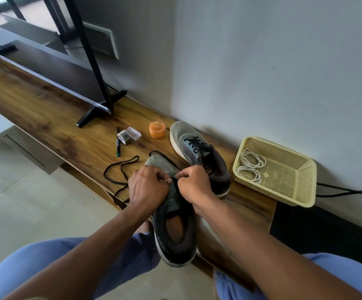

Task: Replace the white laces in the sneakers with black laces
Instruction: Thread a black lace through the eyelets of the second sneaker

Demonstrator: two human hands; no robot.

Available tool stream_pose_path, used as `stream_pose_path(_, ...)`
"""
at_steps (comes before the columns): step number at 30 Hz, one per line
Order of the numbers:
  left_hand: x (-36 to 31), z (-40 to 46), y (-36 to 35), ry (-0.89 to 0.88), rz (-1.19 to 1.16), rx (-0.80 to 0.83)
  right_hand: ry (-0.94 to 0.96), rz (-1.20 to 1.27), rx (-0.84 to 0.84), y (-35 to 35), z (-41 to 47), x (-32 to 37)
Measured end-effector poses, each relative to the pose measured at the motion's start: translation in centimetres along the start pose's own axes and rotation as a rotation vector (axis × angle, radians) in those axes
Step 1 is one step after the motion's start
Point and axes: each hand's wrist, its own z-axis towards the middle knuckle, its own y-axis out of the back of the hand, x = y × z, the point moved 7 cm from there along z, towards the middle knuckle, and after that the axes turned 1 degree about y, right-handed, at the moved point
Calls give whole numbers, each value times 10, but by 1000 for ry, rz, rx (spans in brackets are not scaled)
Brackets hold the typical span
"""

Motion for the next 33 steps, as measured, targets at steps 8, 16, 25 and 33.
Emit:
stream_pose_path(8,-3,-1,-3,-55,53,-30,12,25,27,-3,3,-6)
stream_pose_path(16,-15,4,-3,-143,190,68,9,-1,-14,-6,3,-8)
stream_pose_path(25,-11,8,1,-125,181,80,53,-12,-17,-3,2,-4)
stream_pose_path(33,-4,10,0,-96,188,66,47,5,-5,-3,4,-6)
